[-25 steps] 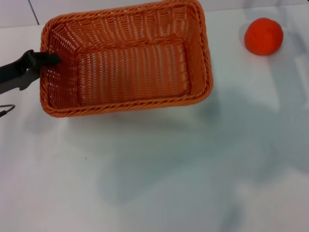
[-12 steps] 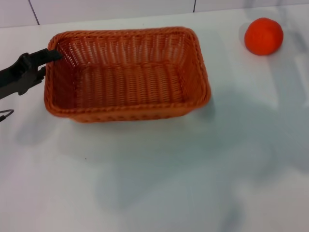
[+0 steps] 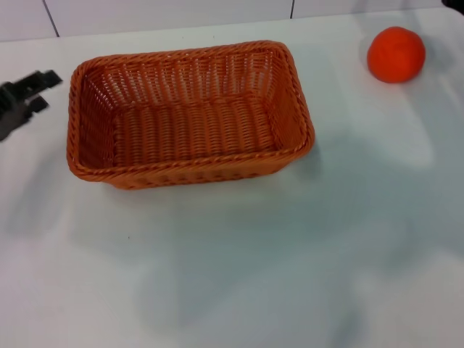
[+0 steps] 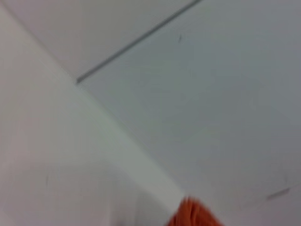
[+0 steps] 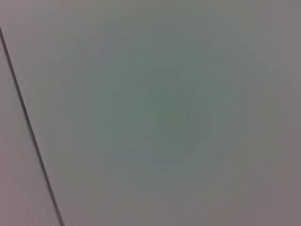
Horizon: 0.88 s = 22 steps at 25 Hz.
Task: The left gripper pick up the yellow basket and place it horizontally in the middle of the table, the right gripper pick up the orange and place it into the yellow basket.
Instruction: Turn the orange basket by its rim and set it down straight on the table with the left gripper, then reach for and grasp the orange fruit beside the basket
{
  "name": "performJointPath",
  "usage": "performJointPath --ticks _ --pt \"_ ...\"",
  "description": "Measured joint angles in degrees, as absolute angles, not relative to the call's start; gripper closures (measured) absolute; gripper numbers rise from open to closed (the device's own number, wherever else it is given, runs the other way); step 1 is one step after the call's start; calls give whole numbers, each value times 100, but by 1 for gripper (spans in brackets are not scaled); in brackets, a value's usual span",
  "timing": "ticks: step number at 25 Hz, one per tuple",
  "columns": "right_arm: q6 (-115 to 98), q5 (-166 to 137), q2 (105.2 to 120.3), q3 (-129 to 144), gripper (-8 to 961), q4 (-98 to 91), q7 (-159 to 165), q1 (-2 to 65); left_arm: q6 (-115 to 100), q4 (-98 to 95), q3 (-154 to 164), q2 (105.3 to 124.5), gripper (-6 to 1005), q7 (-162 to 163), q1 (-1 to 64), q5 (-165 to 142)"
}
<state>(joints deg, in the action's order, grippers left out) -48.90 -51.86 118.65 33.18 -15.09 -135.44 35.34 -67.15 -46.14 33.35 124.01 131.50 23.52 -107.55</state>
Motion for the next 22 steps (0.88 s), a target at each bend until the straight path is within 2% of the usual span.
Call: performJointPath --ticks 3,4,5,9,11,16,22 --pt "-4306 -6160 11698 4019 33 -2214 -11862 3351 -6692 -4497 3193 12401 343 12540 2249 -10130" --pt "-4246 -6905 11545 4310 33 -2513 -10914 3273 -6730 -4396 3107 12401 344 12148 2209 -9688" --pt "-4246 -6905 11545 4310 33 -2513 -10914 3273 -6730 -4396 3107 12401 346 12148 2209 -9688" --pt "-4282 -8783 11170 4612 33 -2880 -8968 3297 -6817 -4280 3078 12408 351 11243 2203 -9034" --pt "-4289 -9628 11081 4622 33 -2973 -8381 3366 -6864 -4216 3089 12419 352 10738 2230 -8769" --pt "-4160 -10638 11084 4618 33 -3047 -7955 3475 -7219 -3726 3090 12416 352 9147 2342 -7944" --pt "-3840 -11208 11243 4656 34 -2973 -7865 3669 -7840 -3143 3094 12411 352 7490 2409 -7072"
